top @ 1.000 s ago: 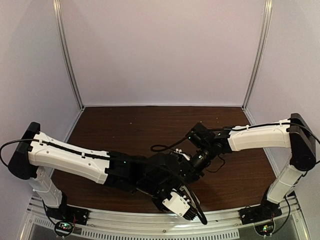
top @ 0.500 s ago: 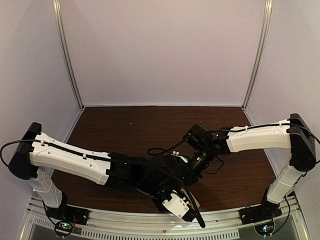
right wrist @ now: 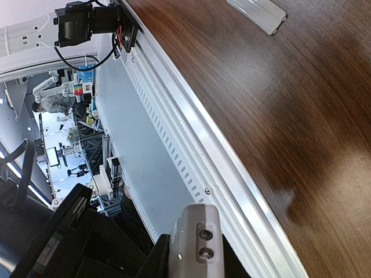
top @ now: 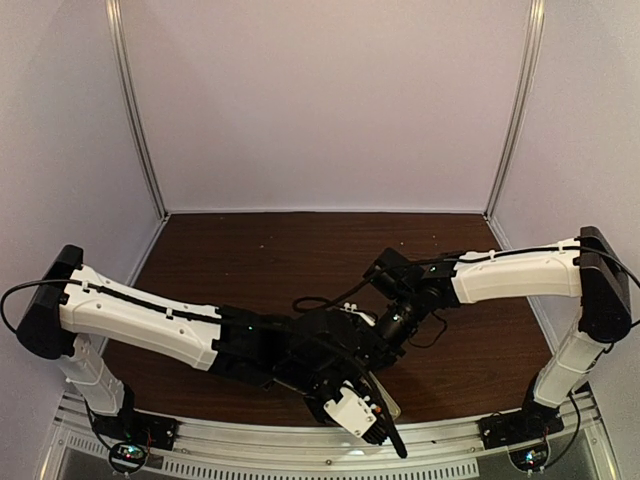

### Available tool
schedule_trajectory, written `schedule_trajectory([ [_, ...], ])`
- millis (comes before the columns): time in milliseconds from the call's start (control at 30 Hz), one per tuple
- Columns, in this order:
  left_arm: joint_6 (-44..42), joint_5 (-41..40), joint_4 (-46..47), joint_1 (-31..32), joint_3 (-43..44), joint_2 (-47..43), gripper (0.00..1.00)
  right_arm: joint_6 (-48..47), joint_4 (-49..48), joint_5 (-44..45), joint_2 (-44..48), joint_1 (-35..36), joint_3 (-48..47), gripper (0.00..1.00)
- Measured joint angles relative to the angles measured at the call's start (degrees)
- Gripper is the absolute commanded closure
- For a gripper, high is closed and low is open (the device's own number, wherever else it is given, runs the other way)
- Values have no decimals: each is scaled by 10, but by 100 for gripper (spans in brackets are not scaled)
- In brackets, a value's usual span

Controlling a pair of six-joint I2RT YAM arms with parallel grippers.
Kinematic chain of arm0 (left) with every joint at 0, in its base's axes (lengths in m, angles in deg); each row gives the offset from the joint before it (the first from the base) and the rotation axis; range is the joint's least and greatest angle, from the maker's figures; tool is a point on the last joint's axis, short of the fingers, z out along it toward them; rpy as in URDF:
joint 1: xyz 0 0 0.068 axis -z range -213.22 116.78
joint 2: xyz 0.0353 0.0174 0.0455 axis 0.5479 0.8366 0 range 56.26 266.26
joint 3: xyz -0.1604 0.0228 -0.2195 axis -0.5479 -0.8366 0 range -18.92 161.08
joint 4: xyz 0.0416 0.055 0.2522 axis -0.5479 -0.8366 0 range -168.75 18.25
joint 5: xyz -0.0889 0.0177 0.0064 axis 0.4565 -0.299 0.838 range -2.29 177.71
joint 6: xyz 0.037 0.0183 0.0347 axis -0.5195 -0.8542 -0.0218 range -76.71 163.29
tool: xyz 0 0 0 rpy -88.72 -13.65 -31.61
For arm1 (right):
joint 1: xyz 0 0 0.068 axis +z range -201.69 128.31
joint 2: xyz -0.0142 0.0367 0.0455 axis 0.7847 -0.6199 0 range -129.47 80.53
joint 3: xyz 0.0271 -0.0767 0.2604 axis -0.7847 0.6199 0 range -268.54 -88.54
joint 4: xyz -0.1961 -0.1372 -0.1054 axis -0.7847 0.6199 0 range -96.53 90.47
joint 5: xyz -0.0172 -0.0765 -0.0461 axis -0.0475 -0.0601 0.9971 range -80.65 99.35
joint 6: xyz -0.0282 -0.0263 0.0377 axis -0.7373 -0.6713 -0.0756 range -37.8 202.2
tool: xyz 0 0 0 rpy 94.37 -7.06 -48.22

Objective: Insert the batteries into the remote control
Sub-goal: Place the battery in the battery compartment.

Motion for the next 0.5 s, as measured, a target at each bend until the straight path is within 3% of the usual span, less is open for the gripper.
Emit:
schedule_trajectory([
  [500, -2, 2, 4, -3, -11, -2, 72, -9, 14, -3, -1, 1, -6, 100],
])
